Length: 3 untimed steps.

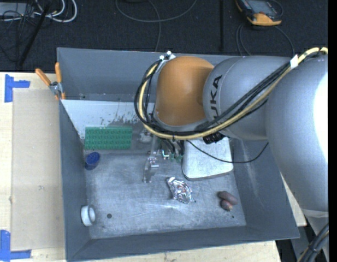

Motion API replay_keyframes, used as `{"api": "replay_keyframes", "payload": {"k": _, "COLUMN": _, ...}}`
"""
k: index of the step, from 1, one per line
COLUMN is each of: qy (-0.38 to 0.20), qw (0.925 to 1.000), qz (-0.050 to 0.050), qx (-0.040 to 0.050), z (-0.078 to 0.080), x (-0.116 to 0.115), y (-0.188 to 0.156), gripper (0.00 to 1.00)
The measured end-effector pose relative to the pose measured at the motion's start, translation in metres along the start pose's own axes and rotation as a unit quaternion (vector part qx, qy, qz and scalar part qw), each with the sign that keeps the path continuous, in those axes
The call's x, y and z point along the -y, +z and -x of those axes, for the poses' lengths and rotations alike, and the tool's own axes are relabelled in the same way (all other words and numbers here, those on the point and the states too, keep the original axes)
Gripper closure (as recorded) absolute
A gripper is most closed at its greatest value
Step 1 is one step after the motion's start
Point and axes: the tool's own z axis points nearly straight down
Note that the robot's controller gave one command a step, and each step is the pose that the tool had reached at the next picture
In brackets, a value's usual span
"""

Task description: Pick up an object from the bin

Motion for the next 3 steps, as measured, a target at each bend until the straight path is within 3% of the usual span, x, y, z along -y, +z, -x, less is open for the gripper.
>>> {"api": "replay_keyframes", "payload": {"k": 1, "qy": 0.018, "qw": 0.9998, "qz": -0.001, "qx": 0.0024, "z": -0.018, "x": 0.065, "y": -0.004, "gripper": 0.0}}
{"api": "replay_keyframes", "payload": {"k": 2, "qy": 0.123, "qw": 0.9924, "qz": 0.002, "qx": 0.0049, "z": -0.067, "x": 0.103, "y": 0.058, "gripper": 0.0}}
{"api": "replay_keyframes", "payload": {"k": 3, "qy": 0.124, "qw": 0.9922, "qz": 0.002, "qx": 0.007, "z": -0.065, "x": 0.103, "y": 0.055, "gripper": 1.0}}
